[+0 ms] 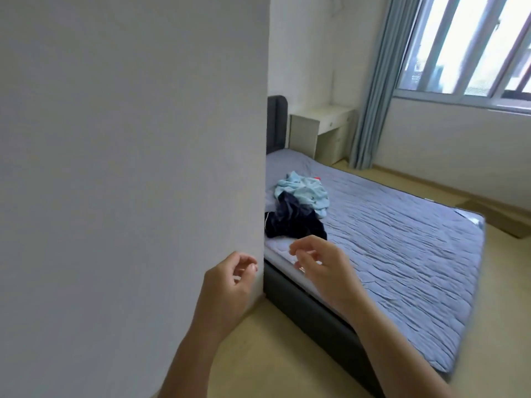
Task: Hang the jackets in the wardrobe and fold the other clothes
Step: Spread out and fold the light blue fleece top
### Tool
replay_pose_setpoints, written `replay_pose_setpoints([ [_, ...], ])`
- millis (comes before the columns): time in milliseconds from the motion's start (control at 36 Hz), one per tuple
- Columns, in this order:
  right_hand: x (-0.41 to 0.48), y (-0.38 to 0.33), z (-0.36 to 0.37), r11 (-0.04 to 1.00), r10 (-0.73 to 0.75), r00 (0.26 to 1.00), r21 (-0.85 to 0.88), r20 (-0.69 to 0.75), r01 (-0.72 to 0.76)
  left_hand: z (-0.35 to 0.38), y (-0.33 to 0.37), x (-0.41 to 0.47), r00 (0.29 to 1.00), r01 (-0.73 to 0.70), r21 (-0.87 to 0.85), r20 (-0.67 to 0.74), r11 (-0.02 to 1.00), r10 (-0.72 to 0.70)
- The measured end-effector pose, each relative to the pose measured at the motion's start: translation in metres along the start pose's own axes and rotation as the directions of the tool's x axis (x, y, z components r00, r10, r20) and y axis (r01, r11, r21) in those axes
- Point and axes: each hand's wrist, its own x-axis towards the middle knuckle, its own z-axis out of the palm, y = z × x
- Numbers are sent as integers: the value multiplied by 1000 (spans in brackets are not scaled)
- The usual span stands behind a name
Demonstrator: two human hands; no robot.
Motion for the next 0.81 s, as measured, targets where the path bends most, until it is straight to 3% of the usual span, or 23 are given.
replay_pose_setpoints([
  [306,137,145,-69,953,301,943,18,-142,-302,161,-20,194,959,-4,-81,282,997,27],
  [472,233,238,-89,930,365,920,21,-145,-366,259,-52,289,941,62,-39,335,997,-46],
  [667,368,350,-106,878,478,878,-34,24,-477,378,-96,400,887,265,44,380,963,-262],
  [806,462,447,-91,829,552,825,-188,119,-527,455,-157,482,797,326,252,446,911,-408],
])
